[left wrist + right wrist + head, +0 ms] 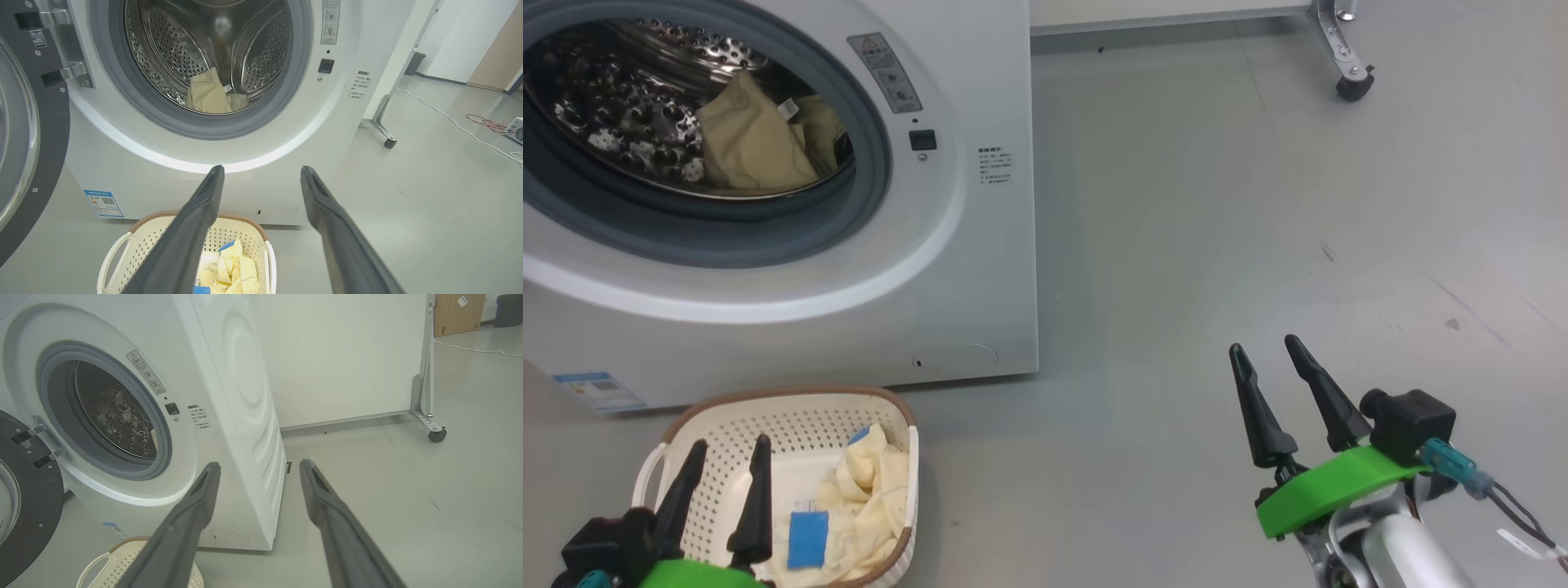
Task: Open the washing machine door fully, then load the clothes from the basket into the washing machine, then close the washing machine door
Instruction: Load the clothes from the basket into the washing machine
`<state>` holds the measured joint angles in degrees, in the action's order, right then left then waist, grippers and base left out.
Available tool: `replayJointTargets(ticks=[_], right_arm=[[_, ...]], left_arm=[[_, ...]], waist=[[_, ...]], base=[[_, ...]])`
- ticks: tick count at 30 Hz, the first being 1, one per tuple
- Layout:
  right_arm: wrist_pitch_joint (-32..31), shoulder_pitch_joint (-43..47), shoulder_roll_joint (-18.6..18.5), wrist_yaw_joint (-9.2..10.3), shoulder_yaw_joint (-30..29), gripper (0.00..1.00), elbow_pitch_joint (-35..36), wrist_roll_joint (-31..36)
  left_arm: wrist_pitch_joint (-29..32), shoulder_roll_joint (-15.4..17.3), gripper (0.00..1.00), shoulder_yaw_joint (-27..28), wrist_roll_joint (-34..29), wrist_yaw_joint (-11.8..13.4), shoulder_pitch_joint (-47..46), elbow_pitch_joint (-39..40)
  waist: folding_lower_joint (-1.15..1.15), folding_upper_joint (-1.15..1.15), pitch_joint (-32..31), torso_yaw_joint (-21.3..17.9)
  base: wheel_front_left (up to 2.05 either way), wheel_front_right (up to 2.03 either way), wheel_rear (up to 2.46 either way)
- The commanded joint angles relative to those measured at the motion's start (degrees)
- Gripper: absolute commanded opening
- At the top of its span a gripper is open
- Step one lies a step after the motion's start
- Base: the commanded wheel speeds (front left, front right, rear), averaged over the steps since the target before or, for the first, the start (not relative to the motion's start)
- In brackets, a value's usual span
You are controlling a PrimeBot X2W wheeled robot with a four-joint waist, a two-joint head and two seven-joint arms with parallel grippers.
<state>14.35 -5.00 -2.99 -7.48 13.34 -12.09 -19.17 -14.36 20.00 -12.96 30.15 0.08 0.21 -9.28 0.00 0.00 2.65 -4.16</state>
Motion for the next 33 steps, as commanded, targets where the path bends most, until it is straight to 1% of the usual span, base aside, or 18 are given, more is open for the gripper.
replayJointTargets(ticks=[1, 7, 13, 17, 18, 20, 24, 29, 30, 31, 33], right_arm=[[0.29, -2.32, 0.12, -0.01, 1.24, 1.0, 1.87, -0.24], [0.35, -3.52, 0.12, -0.01, 1.13, 1.0, 2.18, 0.26], [0.43, -5.37, 0.12, -0.01, 0.97, 1.0, 3.34, 1.29], [0.49, -6.42, 0.12, -0.01, 0.51, 1.0, 4.05, 2.11], [0.52, -6.99, 0.12, -0.01, 0.39, 1.0, 4.49, 2.35], [0.55, -7.59, 0.12, -0.01, 0.39, 1.0, 5.0, 2.55], [0.59, -8.65, 0.12, -0.01, 0.33, 1.0, 5.84, 2.95], [0.62, -9.38, 0.12, -0.01, 0.22, 1.0, 7.29, 3.15], [0.63, -9.47, 0.12, -0.01, 0.21, 1.0, 7.59, 3.2], [0.63, -9.47, 0.12, -0.01, 0.21, 1.0, 7.59, 3.2], [0.63, -9.61, 0.12, -0.01, 0.11, 1.0, 8.19, 3.2]], left_arm=[[-0.53, 1.06, 1.0, 2.75, -0.48, -0.11, -3.16, 0.97], [-0.09, 1.39, 1.0, 2.46, 0.25, -1.36, -5.83, -1.26], [1.08, 2.52, 1.0, 2.26, 0.9, -3.13, -10.84, -4.31], [1.79, 3.3, 1.0, 1.57, 1.32, -4.71, -15.3, -8.31], [2.05, 4.01, 1.0, 1.04, 1.34, -5.47, -17.64, -11.09], [2.27, 4.73, 1.0, 0.38, 1.45, -6.17, -20.15, -14.07], [2.93, 6.53, 1.0, -2.22, 0.78, -7.1, -25.68, -20.33], [4.63, 7.54, 1.0, -6.28, 1.19, -7.5, -33.37, -28.63], [5.16, 7.66, 1.0, -7.57, 1.62, -7.52, -34.96, -29.84], [5.16, 7.66, 1.0, -7.57, 1.62, -7.52, -34.96, -29.84], [6.21, 7.96, 1.0, -10.17, 3.33, -7.54, -37.98, -31.66]], waist=[[0.0, 0.0, 1.1, 0.05], [0.0, 0.0, 5.81, -0.09], [0.0, 0.0, 13.77, -0.43], [0.0, 0.0, 18.95, -0.68], [0.0, 0.0, 21.38, -1.0], [0.0, 0.0, 23.76, -1.32], [0.0, 0.0, 28.22, -1.94], [0.0, 0.0, 33.58, -2.74], [0.0, 0.0, 34.65, -2.9], [0.0, 0.0, 34.65, -2.9], [0.0, 0.0, 36.74, -3.15]], base=[[0.0, 0.0, 0.0], [0.0, 0.0, 0.0], [0.0, 0.0, 0.0], [0.0, 0.0, 0.0], [0.0, 0.0, 0.0], [0.0, 0.0, 0.0], [0.0, 0.0, 0.0], [0.0, 0.0, 0.0], [0.0, 0.0, 0.0], [0.0, 0.0, 0.0], [0.0, 0.0, 0.0]])
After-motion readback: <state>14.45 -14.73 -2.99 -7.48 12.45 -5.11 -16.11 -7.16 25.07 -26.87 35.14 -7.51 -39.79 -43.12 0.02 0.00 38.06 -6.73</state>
